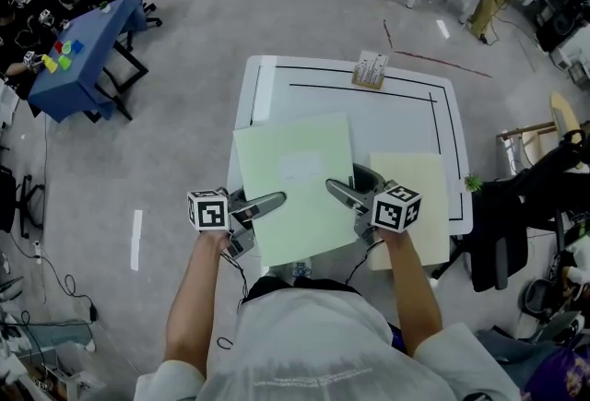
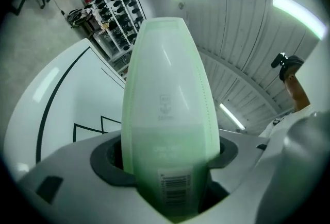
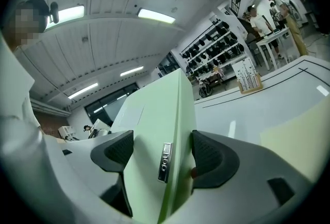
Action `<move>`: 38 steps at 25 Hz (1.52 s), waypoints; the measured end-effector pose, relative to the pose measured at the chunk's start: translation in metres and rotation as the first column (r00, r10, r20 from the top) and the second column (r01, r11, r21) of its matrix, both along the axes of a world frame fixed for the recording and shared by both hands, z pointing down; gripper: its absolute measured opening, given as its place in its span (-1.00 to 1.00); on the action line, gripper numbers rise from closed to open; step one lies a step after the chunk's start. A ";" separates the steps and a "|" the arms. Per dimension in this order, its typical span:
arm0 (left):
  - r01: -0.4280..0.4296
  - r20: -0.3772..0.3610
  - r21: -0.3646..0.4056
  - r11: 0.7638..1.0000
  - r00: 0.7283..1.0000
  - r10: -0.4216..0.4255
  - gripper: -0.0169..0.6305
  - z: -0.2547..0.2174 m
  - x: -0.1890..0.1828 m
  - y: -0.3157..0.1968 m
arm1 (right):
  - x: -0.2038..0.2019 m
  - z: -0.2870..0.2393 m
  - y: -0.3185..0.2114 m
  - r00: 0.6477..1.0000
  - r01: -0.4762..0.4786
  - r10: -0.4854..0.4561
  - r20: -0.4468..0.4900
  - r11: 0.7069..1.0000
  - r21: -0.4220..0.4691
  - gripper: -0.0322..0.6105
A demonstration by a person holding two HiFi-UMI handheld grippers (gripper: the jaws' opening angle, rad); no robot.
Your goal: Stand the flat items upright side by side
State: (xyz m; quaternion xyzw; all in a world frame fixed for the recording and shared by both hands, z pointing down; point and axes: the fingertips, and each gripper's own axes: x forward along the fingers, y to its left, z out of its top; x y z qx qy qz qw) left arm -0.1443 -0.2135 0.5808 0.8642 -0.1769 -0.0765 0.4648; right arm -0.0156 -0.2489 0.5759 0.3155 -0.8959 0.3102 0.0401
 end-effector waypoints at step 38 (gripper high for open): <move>0.198 0.294 0.558 0.806 0.861 -0.414 -0.06 -0.171 -0.101 -0.020 | -0.021 -0.207 0.035 0.896 -0.257 0.390 -0.211 0.845 0.468 0.19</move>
